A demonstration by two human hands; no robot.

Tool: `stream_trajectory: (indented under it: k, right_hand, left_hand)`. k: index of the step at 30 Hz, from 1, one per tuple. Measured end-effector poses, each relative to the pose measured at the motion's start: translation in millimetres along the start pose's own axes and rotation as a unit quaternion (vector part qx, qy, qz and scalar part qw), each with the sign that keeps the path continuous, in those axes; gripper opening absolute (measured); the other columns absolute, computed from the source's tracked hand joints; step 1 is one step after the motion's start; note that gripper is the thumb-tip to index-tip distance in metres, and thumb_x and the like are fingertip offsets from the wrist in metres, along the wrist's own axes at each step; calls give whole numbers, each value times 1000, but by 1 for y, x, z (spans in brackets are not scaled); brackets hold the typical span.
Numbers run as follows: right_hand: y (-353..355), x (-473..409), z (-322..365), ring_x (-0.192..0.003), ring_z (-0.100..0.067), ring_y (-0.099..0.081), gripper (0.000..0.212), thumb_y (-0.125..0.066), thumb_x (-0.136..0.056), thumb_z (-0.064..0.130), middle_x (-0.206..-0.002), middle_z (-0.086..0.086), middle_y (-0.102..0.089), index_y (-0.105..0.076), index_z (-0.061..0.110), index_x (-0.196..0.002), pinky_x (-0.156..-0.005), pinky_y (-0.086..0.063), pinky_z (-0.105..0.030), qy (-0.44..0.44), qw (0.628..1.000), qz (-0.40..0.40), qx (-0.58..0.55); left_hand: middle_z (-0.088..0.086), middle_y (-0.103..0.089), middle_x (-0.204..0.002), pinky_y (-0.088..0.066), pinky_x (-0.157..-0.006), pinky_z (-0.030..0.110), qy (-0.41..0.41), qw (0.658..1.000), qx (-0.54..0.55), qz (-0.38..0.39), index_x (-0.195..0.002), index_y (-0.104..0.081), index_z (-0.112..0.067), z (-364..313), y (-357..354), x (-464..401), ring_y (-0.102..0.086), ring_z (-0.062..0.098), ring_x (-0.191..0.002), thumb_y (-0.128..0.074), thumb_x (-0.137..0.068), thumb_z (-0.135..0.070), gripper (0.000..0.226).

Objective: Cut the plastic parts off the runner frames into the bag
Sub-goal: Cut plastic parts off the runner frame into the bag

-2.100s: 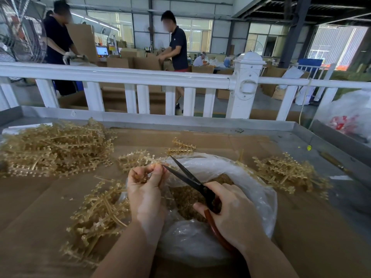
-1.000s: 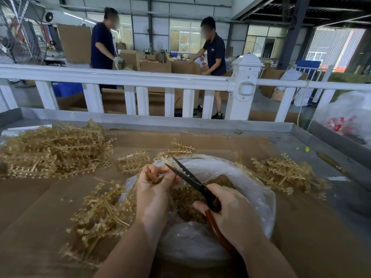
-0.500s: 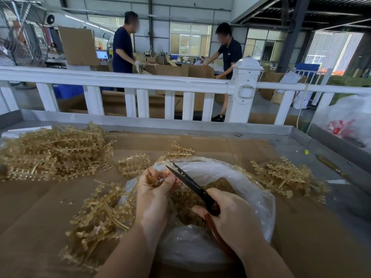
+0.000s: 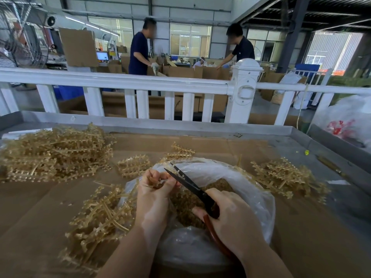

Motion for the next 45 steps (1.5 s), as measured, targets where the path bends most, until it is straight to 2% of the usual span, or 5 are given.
stream_trajectory:
  k: [11,20,33,41,45]
  right_hand:
    - [3,0,3,-70,-2,-46,26,-62,-81,54,-72,20,-49,-62,29,-90,-62,-28,-8,2,1000,-19,-19]
    - [5,-1,5,-69,-11,-55,30,-66,-79,52,-70,11,-59,-65,24,-90,-60,-38,-24,5,999,-24,-22]
    - [3,-2,0,-86,-4,-51,33,-51,-82,59,-87,16,-60,-60,35,-102,-77,-41,-20,-10,999,-17,-28]
    - [5,-3,2,-75,-6,-53,31,-58,-83,55,-77,14,-59,-63,27,-94,-66,-38,-18,-6,999,-14,-42]
    - [4,-3,3,-75,-6,-53,33,-57,-82,56,-77,14,-60,-63,26,-93,-67,-40,-19,-5,999,-9,-39]
  left_hand:
    - [4,-60,-65,-56,-68,33,46,998,54,-3,-66,-46,-17,5,-4,4,-62,18,-60,-53,-83,16,38]
    - [4,-60,-67,-48,-87,47,75,994,70,-34,-65,-47,-20,9,-2,5,-60,21,-65,-58,-83,12,38]
    - [3,-62,-64,-56,-59,25,37,999,14,32,-68,-45,-14,4,-12,5,-65,17,-61,-53,-82,19,36]
    - [3,-62,-64,-56,-59,26,54,997,45,39,-57,-53,-21,7,-12,5,-64,17,-58,-61,-71,13,37]
    - [5,-62,-66,-57,-60,28,61,997,40,40,-66,-49,-16,7,-10,4,-64,19,-61,-61,-71,11,30]
Point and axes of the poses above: each hand's wrist, its own x-axis away from the middle knuckle, its own y-axis out of the back of the hand, z = x × y, the point moved 8 cm from there along -x, towards the middle knuckle
